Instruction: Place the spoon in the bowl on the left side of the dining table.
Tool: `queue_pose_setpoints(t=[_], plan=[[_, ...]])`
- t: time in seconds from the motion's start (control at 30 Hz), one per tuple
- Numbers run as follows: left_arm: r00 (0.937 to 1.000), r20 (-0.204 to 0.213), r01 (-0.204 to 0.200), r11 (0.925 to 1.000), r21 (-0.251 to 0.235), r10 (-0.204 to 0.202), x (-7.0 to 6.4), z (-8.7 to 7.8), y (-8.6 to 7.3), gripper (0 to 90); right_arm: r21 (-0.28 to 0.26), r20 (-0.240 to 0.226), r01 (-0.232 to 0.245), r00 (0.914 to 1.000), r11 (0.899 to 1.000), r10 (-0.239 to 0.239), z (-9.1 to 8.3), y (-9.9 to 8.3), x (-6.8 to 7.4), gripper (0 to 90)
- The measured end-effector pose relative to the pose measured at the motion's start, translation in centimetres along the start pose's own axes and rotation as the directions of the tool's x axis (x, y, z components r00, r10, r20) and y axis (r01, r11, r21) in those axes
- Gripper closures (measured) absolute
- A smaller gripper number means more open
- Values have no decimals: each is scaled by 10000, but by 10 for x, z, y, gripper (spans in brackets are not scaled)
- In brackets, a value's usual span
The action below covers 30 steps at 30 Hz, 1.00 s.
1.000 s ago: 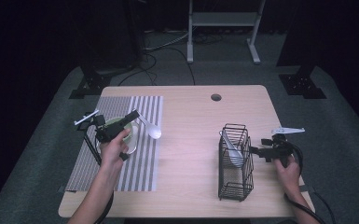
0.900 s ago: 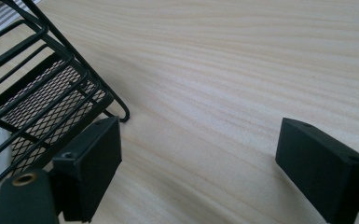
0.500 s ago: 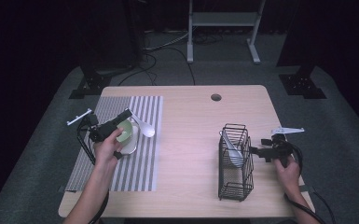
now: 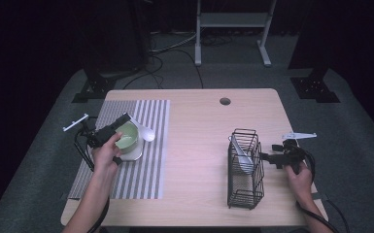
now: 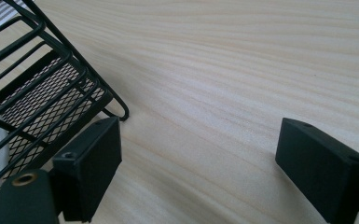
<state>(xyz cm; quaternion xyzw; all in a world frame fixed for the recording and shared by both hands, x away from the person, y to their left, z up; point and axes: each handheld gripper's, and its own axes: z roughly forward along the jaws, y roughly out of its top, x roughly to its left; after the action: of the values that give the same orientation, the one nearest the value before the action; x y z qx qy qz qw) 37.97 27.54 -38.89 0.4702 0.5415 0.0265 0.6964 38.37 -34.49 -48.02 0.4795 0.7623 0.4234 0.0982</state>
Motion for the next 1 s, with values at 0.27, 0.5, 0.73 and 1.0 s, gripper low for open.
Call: queue_pose_setpoints(t=[0.27,0.5,0.73,1.0], plan=[[9998,-172,87,9998,-172,-90,7,-5,6,849,3,5,1,10000,10000,-1,0,0,0,132],[9993,-353,106,9995,-298,-117,14,-10,10,849,18,17,5,10000,10000,-5,0,0,0,132],[9982,-564,189,9990,-417,-212,21,-15,14,849,43,33,31,10000,10000,-31,1,0,0,132],[9968,-741,259,9977,-621,-305,27,-20,19,849,49,36,31,10000,10000,-31,1,0,0,132]])
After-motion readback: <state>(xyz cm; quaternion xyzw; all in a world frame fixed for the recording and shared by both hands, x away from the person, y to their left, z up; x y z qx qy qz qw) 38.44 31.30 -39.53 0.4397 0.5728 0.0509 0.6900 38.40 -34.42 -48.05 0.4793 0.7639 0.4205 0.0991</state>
